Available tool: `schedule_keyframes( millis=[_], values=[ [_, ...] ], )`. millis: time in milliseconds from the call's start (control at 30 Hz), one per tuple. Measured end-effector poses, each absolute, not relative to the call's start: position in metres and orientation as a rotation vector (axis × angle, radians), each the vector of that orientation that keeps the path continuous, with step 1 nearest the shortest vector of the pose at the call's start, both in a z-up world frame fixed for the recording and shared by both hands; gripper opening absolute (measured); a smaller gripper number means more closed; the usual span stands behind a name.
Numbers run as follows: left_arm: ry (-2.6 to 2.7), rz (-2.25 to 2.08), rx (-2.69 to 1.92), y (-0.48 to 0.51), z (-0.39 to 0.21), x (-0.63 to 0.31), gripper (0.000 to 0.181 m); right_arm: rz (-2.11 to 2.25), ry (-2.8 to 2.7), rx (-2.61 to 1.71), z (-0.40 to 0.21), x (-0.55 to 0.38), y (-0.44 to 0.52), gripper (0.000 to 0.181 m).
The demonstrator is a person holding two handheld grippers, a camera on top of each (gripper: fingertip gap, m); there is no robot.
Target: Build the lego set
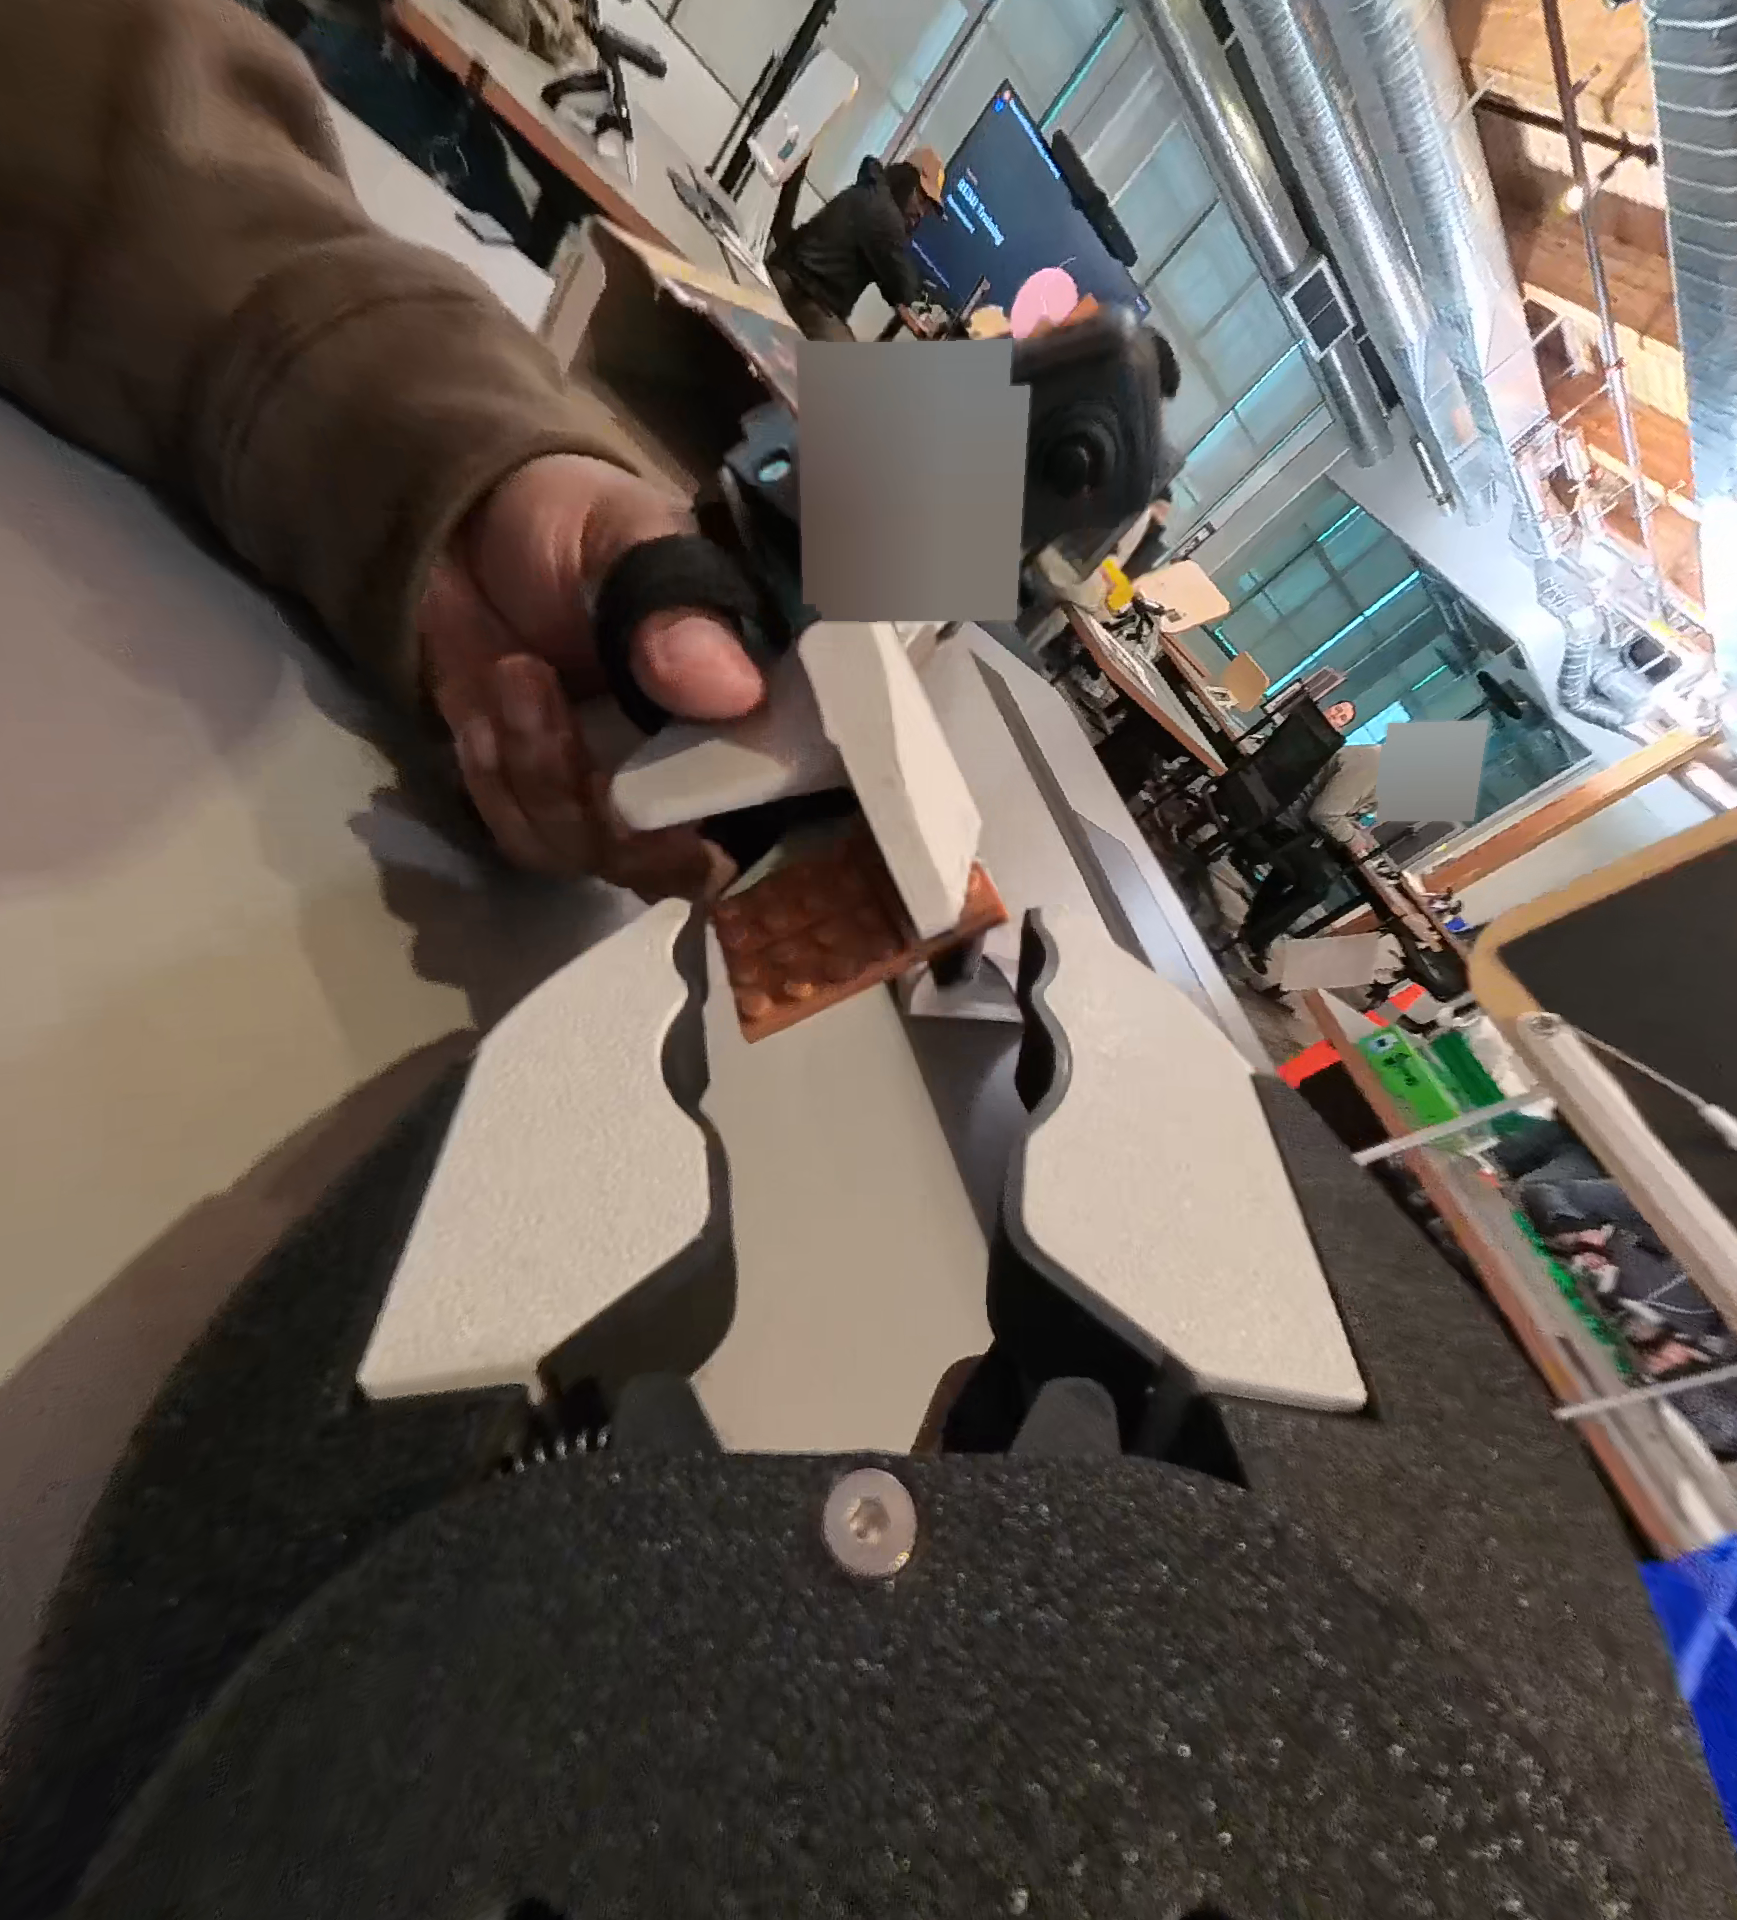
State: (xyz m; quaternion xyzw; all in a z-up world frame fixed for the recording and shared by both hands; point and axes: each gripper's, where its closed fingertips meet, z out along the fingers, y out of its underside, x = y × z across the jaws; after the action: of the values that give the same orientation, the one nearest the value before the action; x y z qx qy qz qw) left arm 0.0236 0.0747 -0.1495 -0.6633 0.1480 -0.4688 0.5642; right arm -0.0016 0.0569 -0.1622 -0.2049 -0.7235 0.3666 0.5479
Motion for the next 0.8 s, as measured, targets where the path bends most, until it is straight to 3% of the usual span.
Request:
schedule_keyframes(
  millis=[500, 667, 800],
  values=[
    [0.667, -0.481, -1.479, 0.071, -0.150, 0.020, 0.010, 1.344, -1.739, -0.657, -0.148, 0.012, 0.051, 0.051],
    [0.738, -0.365, -1.465, 0.069, -0.151, 0.022, 0.009, 1.409, -1.718, -0.654, -0.139, 0.017, 0.053, 0.020],
    [0.790, -0.330, -1.469, 0.068, -0.155, 0.026, 0.009, 1.367, -1.742, -0.665, -0.143, 0.015, 0.052, 0.018]
  ],
)
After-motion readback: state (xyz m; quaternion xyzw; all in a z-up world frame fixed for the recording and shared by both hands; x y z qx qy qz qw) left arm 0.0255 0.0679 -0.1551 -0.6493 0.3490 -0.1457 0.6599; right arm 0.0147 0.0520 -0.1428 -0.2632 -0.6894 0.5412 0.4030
